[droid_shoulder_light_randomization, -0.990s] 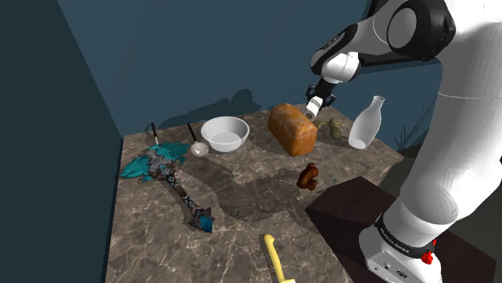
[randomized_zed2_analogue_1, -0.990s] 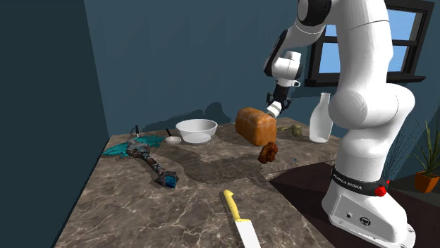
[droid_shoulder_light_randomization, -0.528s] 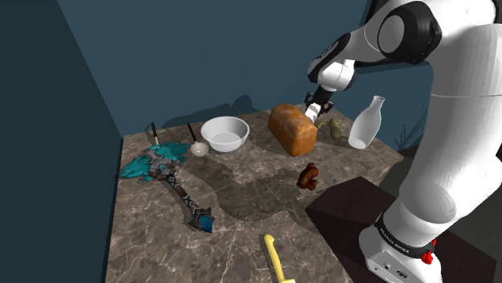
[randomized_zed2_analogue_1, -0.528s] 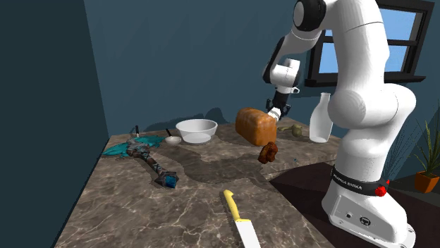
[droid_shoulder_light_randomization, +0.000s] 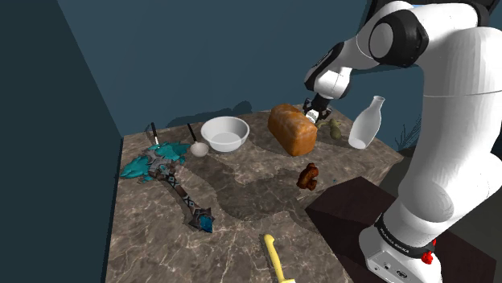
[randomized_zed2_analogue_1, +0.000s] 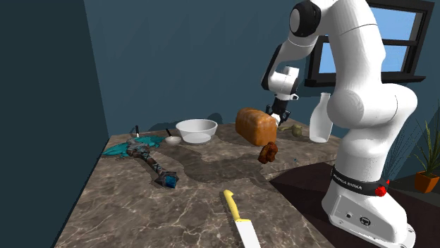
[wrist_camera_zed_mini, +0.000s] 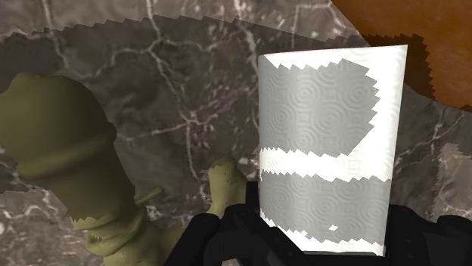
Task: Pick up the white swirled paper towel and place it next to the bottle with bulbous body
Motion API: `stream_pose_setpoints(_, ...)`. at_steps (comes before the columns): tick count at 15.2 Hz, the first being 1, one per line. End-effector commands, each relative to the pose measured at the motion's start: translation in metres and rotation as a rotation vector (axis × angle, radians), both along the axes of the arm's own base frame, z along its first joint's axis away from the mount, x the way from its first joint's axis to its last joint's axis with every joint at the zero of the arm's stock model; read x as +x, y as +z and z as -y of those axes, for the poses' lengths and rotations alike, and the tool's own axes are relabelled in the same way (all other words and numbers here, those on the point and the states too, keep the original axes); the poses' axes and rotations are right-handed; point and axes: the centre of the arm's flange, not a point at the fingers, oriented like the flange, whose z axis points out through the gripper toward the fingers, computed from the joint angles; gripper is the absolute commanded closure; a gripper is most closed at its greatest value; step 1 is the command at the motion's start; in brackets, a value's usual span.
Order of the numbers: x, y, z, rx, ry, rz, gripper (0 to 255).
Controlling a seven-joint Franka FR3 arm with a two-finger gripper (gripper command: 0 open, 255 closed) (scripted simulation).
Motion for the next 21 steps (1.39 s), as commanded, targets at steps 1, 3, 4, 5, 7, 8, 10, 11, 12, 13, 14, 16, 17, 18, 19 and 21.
stream_pose_setpoints(1, 0.000, -0.001, 0.000, 0.000, 0.000, 0.001, 255)
stream_pose_setpoints(3, 0.000, -0.001, 0.000, 0.000, 0.000, 0.001, 255)
stream_pose_setpoints(4, 0.000, -0.001, 0.000, 0.000, 0.000, 0.001, 255)
stream_pose_setpoints(5, 0.000, -0.001, 0.000, 0.000, 0.000, 0.001, 255)
stream_pose_setpoints(7, 0.000, -0.001, 0.000, 0.000, 0.000, 0.001, 0)
stream_pose_setpoints(8, 0.000, -0.001, 0.000, 0.000, 0.000, 0.001, 0)
stream_pose_setpoints(10, 0.000, -0.001, 0.000, 0.000, 0.000, 0.001, 0)
stream_pose_setpoints(11, 0.000, -0.001, 0.000, 0.000, 0.000, 0.001, 0)
stream_pose_setpoints(12, 0.000, -0.001, 0.000, 0.000, 0.000, 0.001, 0)
stream_pose_setpoints(13, -0.003, 0.011, 0.000, 0.000, 0.000, 0.001, 0)
stream_pose_setpoints(14, -0.006, 0.024, 0.000, 0.000, 0.000, 0.001, 0)
stream_pose_setpoints(16, -0.013, 0.047, -0.001, 0.000, 0.000, 0.001, 0)
stream_pose_setpoints(17, -0.013, 0.047, -0.001, 0.000, 0.000, 0.001, 0)
stream_pose_setpoints(18, -0.013, 0.047, -0.001, 0.000, 0.000, 0.001, 0)
stream_pose_setpoints(19, -0.013, 0.047, -0.001, 0.000, 0.000, 0.001, 0)
stream_pose_setpoints(21, -0.013, 0.047, -0.001, 0.000, 0.000, 0.001, 0)
